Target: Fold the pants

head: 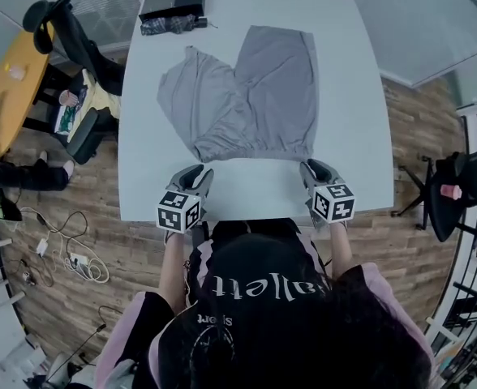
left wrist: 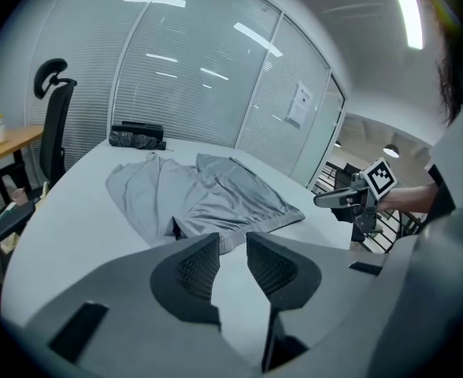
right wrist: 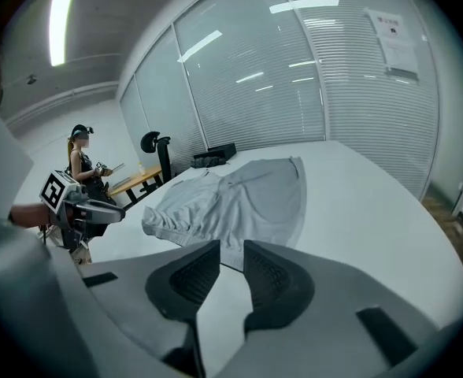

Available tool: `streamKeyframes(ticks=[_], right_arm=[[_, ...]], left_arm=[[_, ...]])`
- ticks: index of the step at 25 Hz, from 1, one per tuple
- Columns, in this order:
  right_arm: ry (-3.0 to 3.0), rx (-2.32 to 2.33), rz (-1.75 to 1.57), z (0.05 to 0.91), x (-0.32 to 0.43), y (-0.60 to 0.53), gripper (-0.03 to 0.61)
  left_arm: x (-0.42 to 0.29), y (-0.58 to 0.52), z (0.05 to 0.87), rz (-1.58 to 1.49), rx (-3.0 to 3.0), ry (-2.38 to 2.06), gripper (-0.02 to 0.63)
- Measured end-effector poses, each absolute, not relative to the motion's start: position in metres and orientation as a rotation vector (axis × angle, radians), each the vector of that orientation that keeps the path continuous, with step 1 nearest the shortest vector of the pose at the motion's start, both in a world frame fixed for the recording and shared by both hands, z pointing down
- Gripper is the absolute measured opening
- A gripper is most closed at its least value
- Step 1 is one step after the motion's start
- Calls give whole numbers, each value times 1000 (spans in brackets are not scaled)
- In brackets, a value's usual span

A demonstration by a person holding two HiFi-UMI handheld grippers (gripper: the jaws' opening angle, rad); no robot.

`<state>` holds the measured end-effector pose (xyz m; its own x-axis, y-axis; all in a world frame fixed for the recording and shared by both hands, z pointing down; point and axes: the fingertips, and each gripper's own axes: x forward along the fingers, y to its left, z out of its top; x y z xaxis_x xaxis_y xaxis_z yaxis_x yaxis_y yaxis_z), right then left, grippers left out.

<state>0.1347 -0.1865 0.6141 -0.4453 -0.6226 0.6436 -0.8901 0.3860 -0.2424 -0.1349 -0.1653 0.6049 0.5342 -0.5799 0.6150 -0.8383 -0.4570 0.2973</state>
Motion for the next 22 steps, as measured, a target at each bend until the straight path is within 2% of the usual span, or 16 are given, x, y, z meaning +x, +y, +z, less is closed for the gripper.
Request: streamKeyframes(ticks=[5,9,12,19,22], right_arm=[[-2129,1320,865,639,156,-193,122],[-2074,1348,955,660,168,-199,149],[-2054,1355,1037,672,171,-201,196],[-2018,1333,1047,687,167,-203,196],[-1993,1342,1063,691,168,-204,160]], left_arm=[[-136,-173,632,675,2132,-1143,157],[-140,-180,653,740,2066,-1165,180],[-144,-187,663,770,2021,-1206,186],[-139,-195,669,751,1998,-1211,186],[-139,-195,670,772,1993,-1216,183]])
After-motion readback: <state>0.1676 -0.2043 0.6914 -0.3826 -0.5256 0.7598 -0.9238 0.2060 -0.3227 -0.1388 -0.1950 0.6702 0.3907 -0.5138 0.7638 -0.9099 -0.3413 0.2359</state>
